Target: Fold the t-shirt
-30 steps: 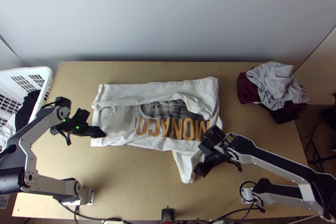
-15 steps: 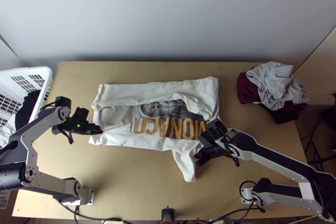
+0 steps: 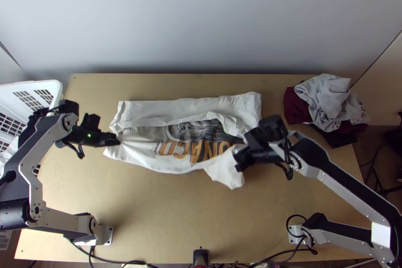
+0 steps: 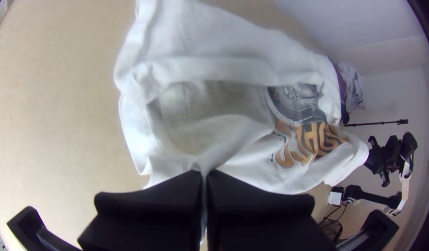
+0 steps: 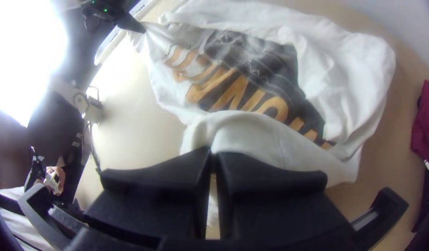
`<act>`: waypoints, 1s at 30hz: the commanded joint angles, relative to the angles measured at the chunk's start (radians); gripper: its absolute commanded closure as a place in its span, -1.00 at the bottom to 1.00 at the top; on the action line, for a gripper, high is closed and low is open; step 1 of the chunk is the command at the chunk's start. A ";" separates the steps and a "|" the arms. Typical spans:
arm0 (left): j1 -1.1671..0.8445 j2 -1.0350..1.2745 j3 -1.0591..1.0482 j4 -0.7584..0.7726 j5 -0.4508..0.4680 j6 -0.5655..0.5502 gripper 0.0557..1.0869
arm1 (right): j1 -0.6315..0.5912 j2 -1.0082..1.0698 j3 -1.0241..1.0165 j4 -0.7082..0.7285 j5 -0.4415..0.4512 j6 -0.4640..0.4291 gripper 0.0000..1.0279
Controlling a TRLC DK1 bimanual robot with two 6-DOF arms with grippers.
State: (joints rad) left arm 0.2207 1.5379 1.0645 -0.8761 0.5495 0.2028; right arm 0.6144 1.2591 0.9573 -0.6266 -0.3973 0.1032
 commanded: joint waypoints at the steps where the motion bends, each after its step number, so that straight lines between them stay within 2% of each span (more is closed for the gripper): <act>1: 0.006 0.034 0.198 -0.063 0.013 -0.066 0.93 | -0.114 0.049 0.167 -0.033 -0.006 -0.037 0.94; 13: 0.005 0.241 0.453 -0.089 0.015 -0.252 0.93 | -0.320 0.301 0.403 -0.025 -0.012 -0.099 0.95; 18: 0.014 0.363 0.548 -0.069 0.018 -0.336 0.93 | -0.378 0.427 0.465 0.033 -0.012 -0.097 0.95; 23: 0.017 0.475 0.620 -0.035 0.017 -0.414 0.93 | -0.407 0.530 0.511 0.085 -0.012 -0.089 0.95; 30: -0.017 0.630 0.701 -0.037 0.018 -0.499 0.93 | -0.387 0.675 0.538 0.136 -0.012 -0.083 0.95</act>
State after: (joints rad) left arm 0.2283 2.0293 1.6875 -0.9176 0.5674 -0.2249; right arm 0.2291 1.7966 1.4582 -0.5404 -0.4095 0.0120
